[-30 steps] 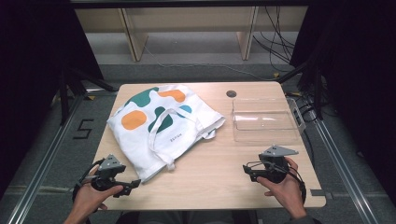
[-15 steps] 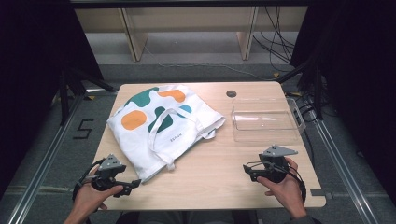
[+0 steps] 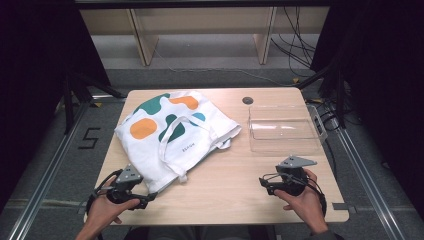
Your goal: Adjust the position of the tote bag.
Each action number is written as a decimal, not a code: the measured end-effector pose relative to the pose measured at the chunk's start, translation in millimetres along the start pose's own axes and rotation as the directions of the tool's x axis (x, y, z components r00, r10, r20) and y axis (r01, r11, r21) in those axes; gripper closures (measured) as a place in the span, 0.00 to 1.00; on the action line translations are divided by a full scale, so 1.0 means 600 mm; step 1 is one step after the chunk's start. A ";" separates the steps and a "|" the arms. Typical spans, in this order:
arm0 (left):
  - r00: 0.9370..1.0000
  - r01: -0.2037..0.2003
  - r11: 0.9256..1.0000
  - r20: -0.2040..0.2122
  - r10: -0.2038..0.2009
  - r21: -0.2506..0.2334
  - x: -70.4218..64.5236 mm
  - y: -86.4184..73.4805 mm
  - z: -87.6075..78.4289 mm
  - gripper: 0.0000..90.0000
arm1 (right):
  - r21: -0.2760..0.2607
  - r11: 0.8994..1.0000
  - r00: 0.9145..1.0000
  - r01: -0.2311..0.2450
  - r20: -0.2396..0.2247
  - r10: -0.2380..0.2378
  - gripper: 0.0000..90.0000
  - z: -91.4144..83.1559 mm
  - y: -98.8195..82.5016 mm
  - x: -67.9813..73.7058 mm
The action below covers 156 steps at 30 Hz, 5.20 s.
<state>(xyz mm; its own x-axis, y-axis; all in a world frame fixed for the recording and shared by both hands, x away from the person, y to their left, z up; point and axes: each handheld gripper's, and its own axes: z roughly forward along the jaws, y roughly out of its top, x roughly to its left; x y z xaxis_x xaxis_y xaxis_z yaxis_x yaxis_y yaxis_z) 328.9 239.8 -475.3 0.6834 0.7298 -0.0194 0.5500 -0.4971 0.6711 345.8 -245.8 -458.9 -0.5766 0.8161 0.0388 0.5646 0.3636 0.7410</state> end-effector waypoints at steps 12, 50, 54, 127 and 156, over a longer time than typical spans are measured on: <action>0.994 -0.083 0.992 -0.056 0.088 0.094 -0.024 0.015 0.043 0.39 | 0.031 0.999 1.000 -0.026 -0.015 0.026 0.26 0.001 0.001 0.002; 0.983 -0.030 0.976 -0.170 0.068 0.218 0.095 -0.024 -0.025 0.89 | 0.045 0.988 0.989 0.145 -0.045 -0.143 0.58 0.153 0.105 0.019; 0.984 -0.040 0.975 -0.162 0.077 0.219 0.097 -0.024 -0.025 0.89 | 0.055 0.985 0.986 0.163 -0.040 -0.161 0.62 0.179 0.130 0.016; 0.989 0.066 0.975 -0.140 -0.037 0.212 0.076 -0.025 -0.003 0.70 | 0.212 0.916 0.940 0.340 -0.093 -0.328 0.85 0.112 0.056 0.078; 0.996 -0.015 0.981 -0.080 0.031 0.192 0.068 -0.002 -0.008 0.93 | 0.183 0.935 0.952 0.303 -0.100 -0.289 0.88 0.095 0.057 0.065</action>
<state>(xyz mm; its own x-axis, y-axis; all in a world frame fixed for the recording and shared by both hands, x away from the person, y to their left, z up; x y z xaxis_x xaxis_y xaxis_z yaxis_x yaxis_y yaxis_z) 354.3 272.4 -473.4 0.6592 0.7495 0.0610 0.6218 -0.5890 0.5162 376.3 -175.7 -470.1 -0.7712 0.6270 -0.1101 0.4612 0.6695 0.5823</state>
